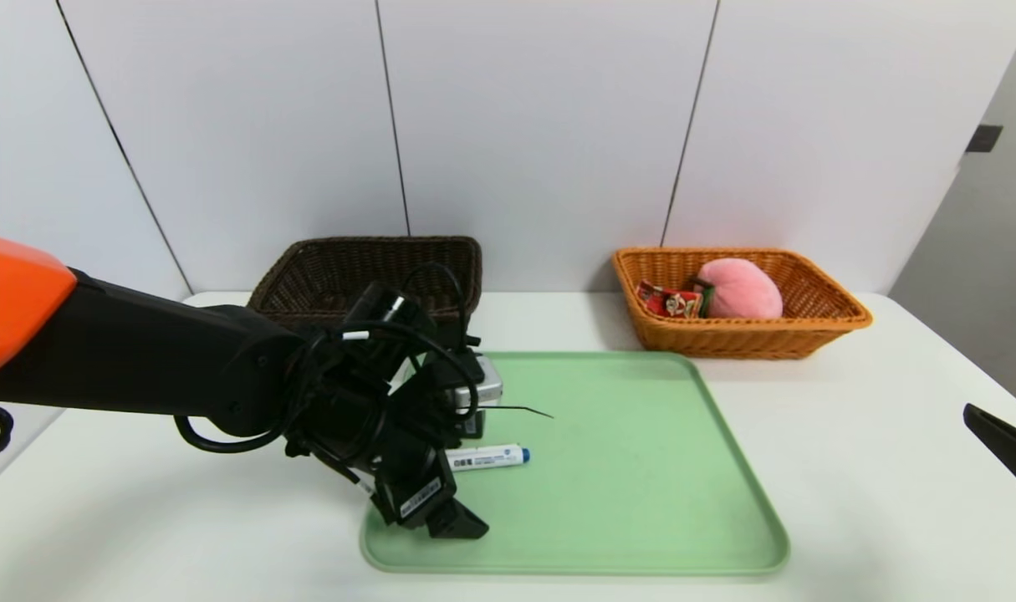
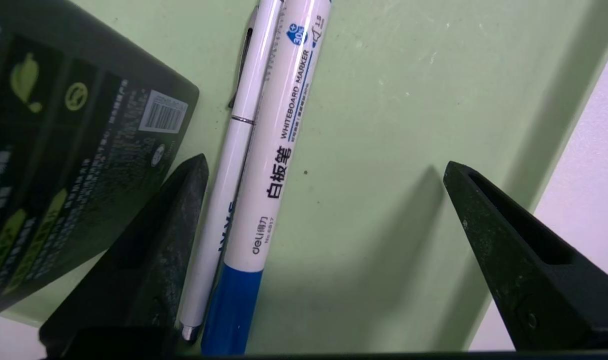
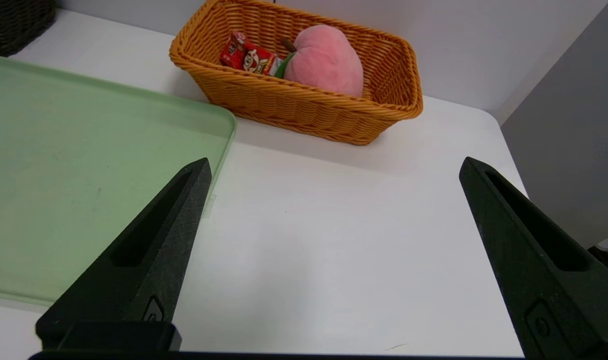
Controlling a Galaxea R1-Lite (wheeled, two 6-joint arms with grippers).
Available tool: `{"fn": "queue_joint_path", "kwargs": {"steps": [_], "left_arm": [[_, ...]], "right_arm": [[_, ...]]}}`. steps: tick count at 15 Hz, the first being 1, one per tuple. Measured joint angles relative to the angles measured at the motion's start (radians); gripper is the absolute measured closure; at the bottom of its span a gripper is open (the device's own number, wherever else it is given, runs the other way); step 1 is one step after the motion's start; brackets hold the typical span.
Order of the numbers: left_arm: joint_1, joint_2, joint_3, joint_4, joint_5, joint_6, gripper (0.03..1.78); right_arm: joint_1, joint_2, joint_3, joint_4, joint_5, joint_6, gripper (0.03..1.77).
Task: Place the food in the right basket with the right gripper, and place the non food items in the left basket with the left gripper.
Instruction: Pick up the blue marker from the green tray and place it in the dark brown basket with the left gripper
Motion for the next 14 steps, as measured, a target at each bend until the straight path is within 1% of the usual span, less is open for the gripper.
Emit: {"fn": "queue_joint_path", "kwargs": {"steps": [1,3,5,6,8,9,10,11,14], "left_arm": [[0.000,0.003,0.002,-0.003,0.000,0.003,0.15],[0.001,0.006,0.002,-0.007,-0.001,0.003,0.47],[0.001,0.009,-0.001,-0.006,-0.001,0.000,0.74],[0.001,0.009,-0.001,-0.005,0.001,-0.001,0.85],[0.001,0.007,0.002,-0.004,0.002,-0.001,1.03],[0.001,0.005,0.005,-0.002,0.002,-0.001,1.29],[0.001,0.003,0.006,0.001,0.001,0.000,1.62],[0.001,0.001,0.007,0.001,0.001,0.000,1.59],[0.001,-0.009,0.015,0.001,0.002,0.001,1.59]], "right_arm": [[0.000,0.000,0.000,0.000,0.000,0.000,0.09],[0.000,0.002,0.000,0.000,0.000,0.000,0.09],[0.000,0.003,0.000,0.000,0.000,0.000,0.09],[0.000,0.003,0.000,0.000,0.000,0.000,0.09],[0.000,0.003,0.000,0.000,0.000,0.000,0.09],[0.000,0.003,0.000,0.000,0.000,0.001,0.09],[0.000,0.003,0.001,0.000,0.000,0.000,0.09],[0.000,0.003,0.001,0.000,0.000,0.000,0.09],[0.000,0.001,0.002,0.000,0.000,-0.001,0.09]]}}
